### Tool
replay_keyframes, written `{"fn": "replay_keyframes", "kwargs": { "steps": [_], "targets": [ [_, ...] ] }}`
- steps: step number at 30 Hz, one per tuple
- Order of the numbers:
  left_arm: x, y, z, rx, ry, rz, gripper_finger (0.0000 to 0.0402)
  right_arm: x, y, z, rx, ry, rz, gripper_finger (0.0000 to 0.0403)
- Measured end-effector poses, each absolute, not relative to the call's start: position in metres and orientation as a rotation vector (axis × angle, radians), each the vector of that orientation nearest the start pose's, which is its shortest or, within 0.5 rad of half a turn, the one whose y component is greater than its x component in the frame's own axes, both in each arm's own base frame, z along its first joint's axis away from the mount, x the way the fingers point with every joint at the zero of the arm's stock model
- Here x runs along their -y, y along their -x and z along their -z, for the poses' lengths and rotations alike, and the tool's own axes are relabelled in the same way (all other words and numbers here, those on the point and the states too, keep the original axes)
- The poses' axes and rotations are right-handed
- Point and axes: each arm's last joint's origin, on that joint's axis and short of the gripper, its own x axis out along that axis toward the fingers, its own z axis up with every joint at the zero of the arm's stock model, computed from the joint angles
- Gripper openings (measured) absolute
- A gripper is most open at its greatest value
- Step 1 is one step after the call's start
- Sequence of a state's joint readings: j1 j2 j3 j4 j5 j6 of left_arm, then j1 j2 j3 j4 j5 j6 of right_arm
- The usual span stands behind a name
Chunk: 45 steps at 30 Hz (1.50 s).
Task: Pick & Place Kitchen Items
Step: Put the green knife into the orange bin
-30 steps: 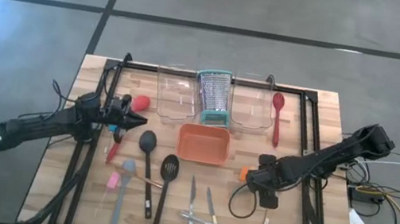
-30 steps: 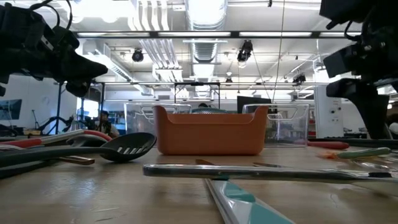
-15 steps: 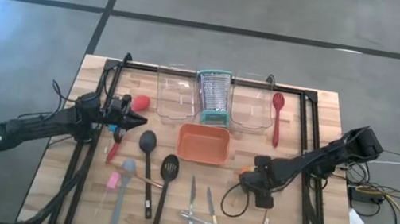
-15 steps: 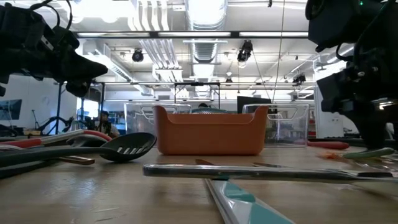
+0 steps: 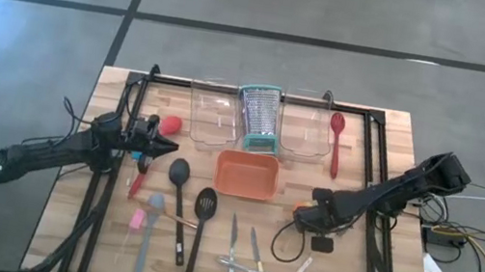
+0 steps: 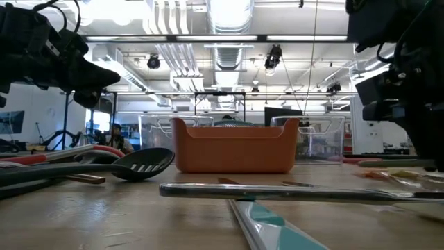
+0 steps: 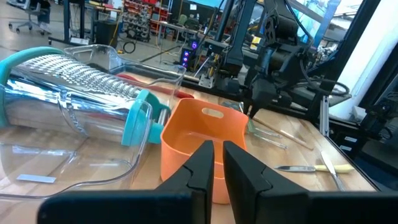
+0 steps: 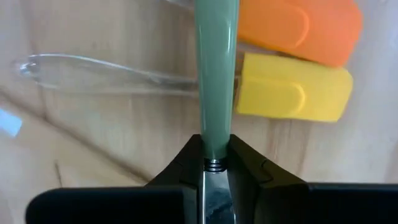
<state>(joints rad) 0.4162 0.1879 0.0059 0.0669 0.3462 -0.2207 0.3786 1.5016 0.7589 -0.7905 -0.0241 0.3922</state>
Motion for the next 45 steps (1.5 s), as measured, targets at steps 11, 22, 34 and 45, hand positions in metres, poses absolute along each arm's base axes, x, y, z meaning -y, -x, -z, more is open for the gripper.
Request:
{"fn": "replay_keyframes", "kwargs": {
  "steps": [11, 22, 34, 45],
  "targets": [
    [-0.034, -0.102, -0.157, -0.099, 0.263, -0.081, 0.0039, -0.082, -0.213, -0.208, -1.435, -0.093, -0.035, 0.0034],
    [-0.034, -0.102, -0.157, -0.099, 0.263, -0.082, 0.0038, -0.060, -0.285, -0.279, -1.374, 0.021, -0.034, 0.0034],
    [-0.034, -0.102, -0.157, -0.098, 0.263, -0.082, 0.0037, -0.005, -0.356, -0.298, -1.316, 0.125, -0.024, 0.0034],
    [-0.034, -0.102, -0.157, -0.099, 0.263, -0.082, 0.0035, 0.017, -0.408, -0.288, -1.303, 0.179, -0.047, 0.0034]
  ]
}}
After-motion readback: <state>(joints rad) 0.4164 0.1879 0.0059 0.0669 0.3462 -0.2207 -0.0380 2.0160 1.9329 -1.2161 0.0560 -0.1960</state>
